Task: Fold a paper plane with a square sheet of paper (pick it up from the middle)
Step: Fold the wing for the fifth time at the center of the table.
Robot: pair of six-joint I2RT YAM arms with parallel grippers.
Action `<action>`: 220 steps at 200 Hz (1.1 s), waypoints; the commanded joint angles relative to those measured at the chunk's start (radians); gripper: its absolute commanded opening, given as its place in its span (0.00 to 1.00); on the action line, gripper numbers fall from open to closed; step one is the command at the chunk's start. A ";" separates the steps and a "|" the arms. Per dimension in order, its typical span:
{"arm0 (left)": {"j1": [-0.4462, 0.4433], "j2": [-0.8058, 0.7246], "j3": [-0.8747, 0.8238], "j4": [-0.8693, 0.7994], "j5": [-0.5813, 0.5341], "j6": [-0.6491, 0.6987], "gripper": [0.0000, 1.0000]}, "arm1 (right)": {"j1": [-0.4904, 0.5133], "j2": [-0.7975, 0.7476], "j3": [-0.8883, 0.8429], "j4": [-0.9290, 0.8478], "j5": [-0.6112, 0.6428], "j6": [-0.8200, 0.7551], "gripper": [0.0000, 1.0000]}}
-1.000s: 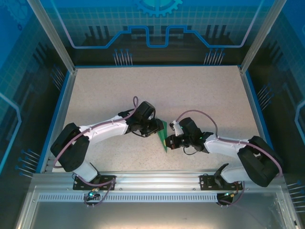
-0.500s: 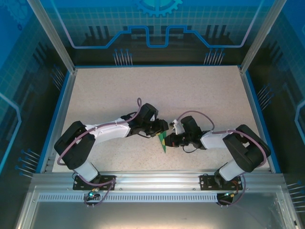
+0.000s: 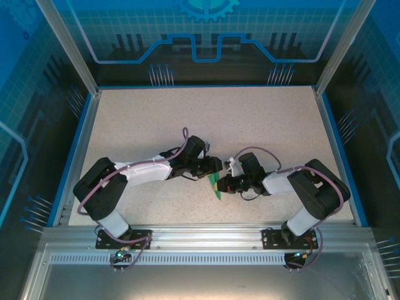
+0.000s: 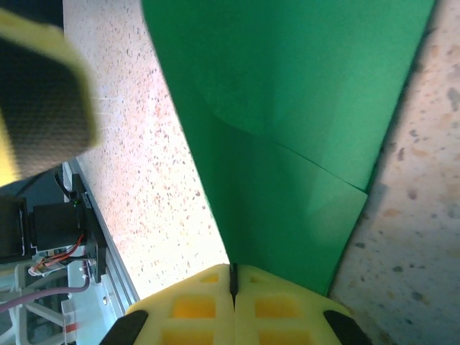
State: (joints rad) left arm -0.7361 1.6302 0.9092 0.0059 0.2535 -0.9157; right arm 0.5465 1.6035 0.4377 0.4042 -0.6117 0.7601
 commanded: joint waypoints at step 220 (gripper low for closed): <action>0.006 0.116 0.032 0.053 0.000 0.097 0.53 | 0.017 -0.098 0.060 -0.239 0.076 -0.061 0.30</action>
State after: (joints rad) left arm -0.7357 1.7332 0.9051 0.0807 0.2344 -0.8532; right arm 0.5419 1.5253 0.4698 0.2577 -0.5785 0.7307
